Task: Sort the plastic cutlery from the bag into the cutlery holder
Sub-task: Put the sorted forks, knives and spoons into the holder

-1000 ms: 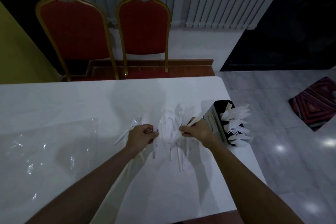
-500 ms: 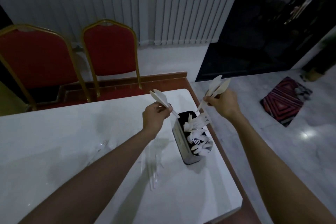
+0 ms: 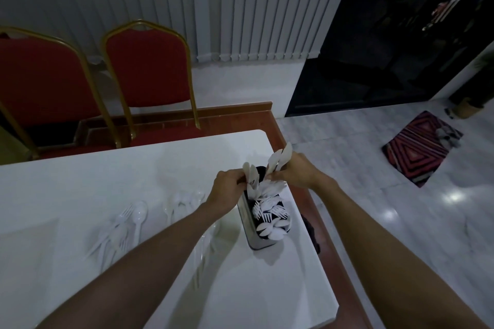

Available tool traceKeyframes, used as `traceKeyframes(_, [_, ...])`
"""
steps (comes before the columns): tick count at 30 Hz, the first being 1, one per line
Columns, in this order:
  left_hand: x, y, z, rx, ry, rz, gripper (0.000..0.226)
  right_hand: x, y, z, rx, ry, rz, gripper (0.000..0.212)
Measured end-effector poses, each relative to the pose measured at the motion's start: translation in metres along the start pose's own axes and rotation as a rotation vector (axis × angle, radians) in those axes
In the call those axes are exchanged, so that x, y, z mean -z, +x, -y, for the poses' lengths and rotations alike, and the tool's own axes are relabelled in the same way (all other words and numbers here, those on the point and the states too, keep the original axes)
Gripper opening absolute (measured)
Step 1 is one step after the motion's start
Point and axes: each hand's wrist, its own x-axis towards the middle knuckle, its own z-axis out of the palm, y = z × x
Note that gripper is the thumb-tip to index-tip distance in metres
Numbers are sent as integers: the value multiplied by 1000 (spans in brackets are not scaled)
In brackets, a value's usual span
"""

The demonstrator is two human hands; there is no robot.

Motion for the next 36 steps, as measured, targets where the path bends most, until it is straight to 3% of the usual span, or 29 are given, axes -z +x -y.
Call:
traceKeyframes(6, [-5, 5, 5, -6, 17, -8, 17, 9, 1, 1, 50, 60, 106, 16])
traceKeyframes(12, [-3, 3, -4, -59, -70, -52, 10, 23, 6, -3, 85, 70, -19, 32])
traceKeyframes(17, [-6, 5, 4, -1, 28, 38, 17, 7, 7, -8, 49, 42, 147, 19])
traceKeyframes(21, [-6, 6, 6, -20, 112, 99, 18, 2, 14, -15, 31, 44, 228, 37])
traceKeyframes(28, [-2, 4, 7, -57, 135, 112, 19, 3, 16, -8, -33, 38, 381, 31])
traceKeyframes(31, [-2, 1, 6, -90, 139, 135, 22, 2, 12, -2, -137, 127, 333, 34])
traceKeyframes(36, [-2, -3, 2, -127, 94, 87, 21, 9, -1, 3, -121, 326, 251, 35])
